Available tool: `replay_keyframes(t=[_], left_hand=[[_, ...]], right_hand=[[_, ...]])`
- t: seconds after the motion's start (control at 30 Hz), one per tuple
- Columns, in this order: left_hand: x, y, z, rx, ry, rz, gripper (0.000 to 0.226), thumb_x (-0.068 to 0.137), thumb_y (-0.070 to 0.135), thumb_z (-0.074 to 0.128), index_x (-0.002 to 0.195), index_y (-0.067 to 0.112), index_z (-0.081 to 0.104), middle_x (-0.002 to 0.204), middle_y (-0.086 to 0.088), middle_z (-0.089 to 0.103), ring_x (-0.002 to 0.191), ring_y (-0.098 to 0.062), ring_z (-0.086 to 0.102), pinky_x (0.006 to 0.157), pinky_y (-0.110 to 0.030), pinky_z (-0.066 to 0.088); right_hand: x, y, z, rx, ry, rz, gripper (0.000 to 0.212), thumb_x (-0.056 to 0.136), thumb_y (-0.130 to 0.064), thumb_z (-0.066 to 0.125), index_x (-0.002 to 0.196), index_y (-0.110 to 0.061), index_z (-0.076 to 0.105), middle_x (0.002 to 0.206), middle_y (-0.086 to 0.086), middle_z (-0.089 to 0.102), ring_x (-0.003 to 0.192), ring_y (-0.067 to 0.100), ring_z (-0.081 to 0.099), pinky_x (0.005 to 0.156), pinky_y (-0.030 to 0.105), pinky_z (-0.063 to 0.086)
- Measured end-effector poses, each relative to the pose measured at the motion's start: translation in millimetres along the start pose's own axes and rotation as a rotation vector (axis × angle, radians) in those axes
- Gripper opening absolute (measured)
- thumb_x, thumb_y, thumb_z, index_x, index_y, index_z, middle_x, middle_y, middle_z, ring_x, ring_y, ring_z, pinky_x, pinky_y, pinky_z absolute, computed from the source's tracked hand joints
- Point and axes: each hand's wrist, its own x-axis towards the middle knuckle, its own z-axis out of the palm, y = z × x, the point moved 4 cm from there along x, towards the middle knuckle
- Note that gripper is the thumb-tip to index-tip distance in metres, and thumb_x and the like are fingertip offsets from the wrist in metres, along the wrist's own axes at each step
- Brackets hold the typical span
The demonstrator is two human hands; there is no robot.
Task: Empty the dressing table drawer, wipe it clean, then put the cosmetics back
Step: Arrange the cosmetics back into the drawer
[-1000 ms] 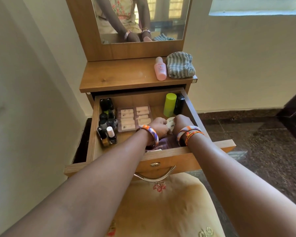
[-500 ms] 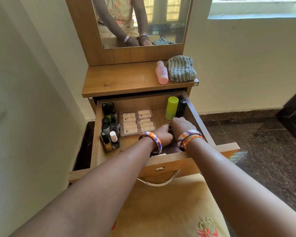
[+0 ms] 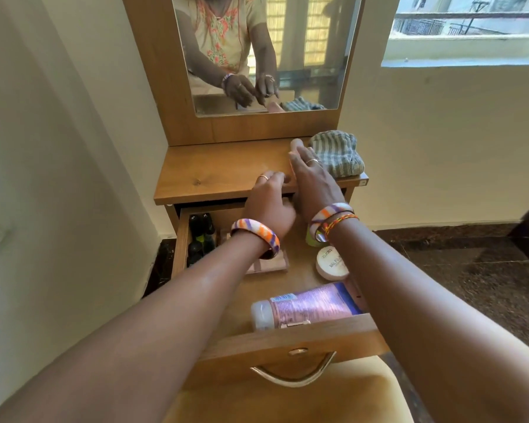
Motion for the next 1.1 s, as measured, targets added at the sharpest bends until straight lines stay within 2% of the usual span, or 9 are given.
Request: replay_keyframes(t=[0.1,0.23,0.33,0.53,0.7,0.83,0.9,1.0,1.1], left_hand=[[6.9,-10.9,-3.4,0.056,0.023,-0.034,0.044,0.088,-0.001,0.049,0.13,0.01,0.052,0.144,-0.008,0.04,0.131,-0.021,0.043,0.102,-0.027,0.04],[-0.4,-23.3,-0.1,0.055,0.061,-0.063,0.037,0.088,0.0,0.051,0.122,0.011,0.059,0.144,-0.006,0.04,0.128,-0.02,0.046,0.093,-0.024,0.044],[-5.5,-24.5,2.8,-0.002,0.107,-0.033,0.03,0.085,-0.005,0.052,0.109,0.006,0.066,0.127,-0.008,0.055,0.112,-0.022,0.057,0.083,-0.022,0.048],[-27.1,-23.3,6.1,-0.303,-0.037,-0.204,0.025,0.089,0.004,0.056,0.112,0.009,0.064,0.103,-0.002,0.064,0.094,-0.016,0.06,0.079,-0.023,0.047],[-50.6,-28.9,10.8,-0.885,-0.198,-0.56,0.031,0.09,-0.003,0.055,0.121,0.001,0.053,0.092,-0.009,0.058,0.078,-0.016,0.058,0.079,-0.026,0.052],[-66.8,-28.1,22.2,-1.032,-0.355,-0.621,0.009,0.093,0.005,0.054,0.1,0.008,0.055,0.085,-0.009,0.063,0.077,-0.018,0.061,0.089,-0.036,0.049],[-72.2,-27.8,28.8,-1.007,-0.334,-0.609,0.007,0.093,0.006,0.055,0.097,0.01,0.058,0.081,-0.007,0.063,0.072,-0.017,0.061,0.079,-0.031,0.052],[-74.9,-24.8,37.8,-1.022,-0.296,-0.635,0.011,0.092,0.0,0.053,0.1,0.004,0.06,0.078,-0.009,0.059,0.066,-0.015,0.056,0.05,-0.016,0.053],[-72.1,-27.8,45.5,-1.001,-0.253,-0.675,0.025,0.091,-0.004,0.053,0.115,-0.011,0.057,0.077,-0.01,0.059,0.067,-0.017,0.057,0.051,-0.017,0.054]], right_hand=[[21.6,4.8,17.0,-0.153,-0.167,-0.009,0.067,0.086,0.001,0.054,0.146,-0.003,0.023,0.157,0.014,0.011,0.147,0.03,0.005,0.118,0.038,0.018],[15.9,5.7,20.6,-0.266,-0.083,-0.033,0.031,0.084,0.002,0.057,0.114,0.001,0.058,0.147,0.012,0.029,0.141,0.03,0.021,0.105,0.039,0.039],[3.0,6.5,15.6,-0.198,-0.006,-0.037,0.028,0.085,0.002,0.055,0.111,-0.005,0.064,0.139,0.008,0.042,0.132,0.025,0.038,0.093,0.036,0.049],[-32.8,7.9,-8.6,0.272,0.18,0.163,0.035,0.081,0.001,0.052,0.111,-0.009,0.069,0.132,0.004,0.059,0.116,0.024,0.058,0.094,0.031,0.048],[-72.5,11.5,-10.7,0.589,0.351,0.378,0.019,0.082,-0.011,0.059,0.093,-0.015,0.074,0.094,0.004,0.071,0.094,0.022,0.065,0.075,0.018,0.042],[-93.0,12.0,8.3,0.965,0.207,0.531,0.014,0.079,-0.011,0.061,0.073,-0.022,0.068,0.081,-0.011,0.059,0.084,0.016,0.061,0.08,0.047,0.057],[-99.4,10.8,17.3,1.003,0.113,0.547,0.01,0.072,-0.022,0.063,0.068,-0.031,0.066,0.09,-0.004,0.064,0.089,0.021,0.064,0.082,0.051,0.056],[-104.5,12.4,24.8,0.951,-0.025,0.557,0.023,0.069,-0.026,0.063,0.09,-0.03,0.068,0.108,0.007,0.066,0.095,0.025,0.064,0.084,0.042,0.056],[-106.0,16.8,28.5,0.719,-0.104,0.525,0.036,0.078,-0.019,0.066,0.114,-0.025,0.064,0.116,0.006,0.065,0.095,0.022,0.064,0.078,0.032,0.054]])
